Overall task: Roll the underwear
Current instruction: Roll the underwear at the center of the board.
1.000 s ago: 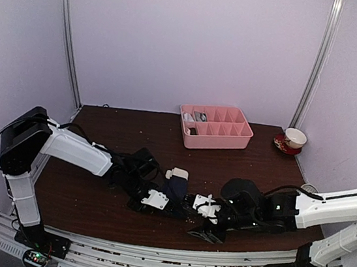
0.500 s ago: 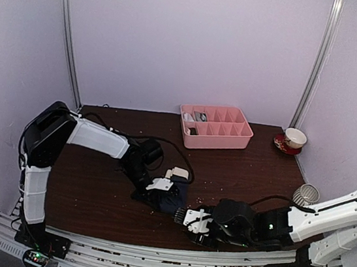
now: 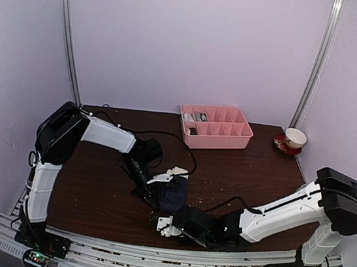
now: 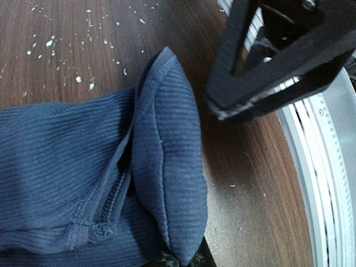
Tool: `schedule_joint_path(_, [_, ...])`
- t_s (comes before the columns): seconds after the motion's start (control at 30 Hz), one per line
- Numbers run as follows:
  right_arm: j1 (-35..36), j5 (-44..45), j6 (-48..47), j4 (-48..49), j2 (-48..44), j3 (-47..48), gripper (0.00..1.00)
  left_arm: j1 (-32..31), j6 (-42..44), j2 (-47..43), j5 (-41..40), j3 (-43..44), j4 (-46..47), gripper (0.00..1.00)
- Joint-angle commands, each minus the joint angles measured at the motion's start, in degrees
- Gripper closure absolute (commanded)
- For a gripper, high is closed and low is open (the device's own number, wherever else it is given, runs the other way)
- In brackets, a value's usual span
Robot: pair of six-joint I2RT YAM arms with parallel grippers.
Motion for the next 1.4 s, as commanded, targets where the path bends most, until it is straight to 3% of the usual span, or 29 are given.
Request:
schedule_joint_path(0.0, [-1.31,4.76,-1.83,3.22,1.56,1.17,0.58,0.58,-0.16,3.42,-7.19,-0.93,-3.68,1.0])
schedule_joint_path(0.83, [-4.59,5.02,-0.8,3.66,7.53,3.85,0.57,0.57,-0.69,4.31,-7.6,-0.67,-4.06,1.0])
schedule_joint_path(1.13, [-6.12,0.48,0.75,-0.93,10.67,6.77,0.64,0.6,-0.82,4.11,-8.05,-0.28,-4.41,1.0])
schedule_joint_path(1.23, [-6.2,-0.16,1.28,-2.84,11.95,8.05,0.71,0.6,-1.02,3.75,-8.31,-0.17,-4.38,1.0])
schedule_joint_path(1.37, [-6.48,-2.56,2.98,-6.18,12.96,9.6,0.85,0.69,-1.37,1.3,-8.94,-0.63,-3.92,0.88])
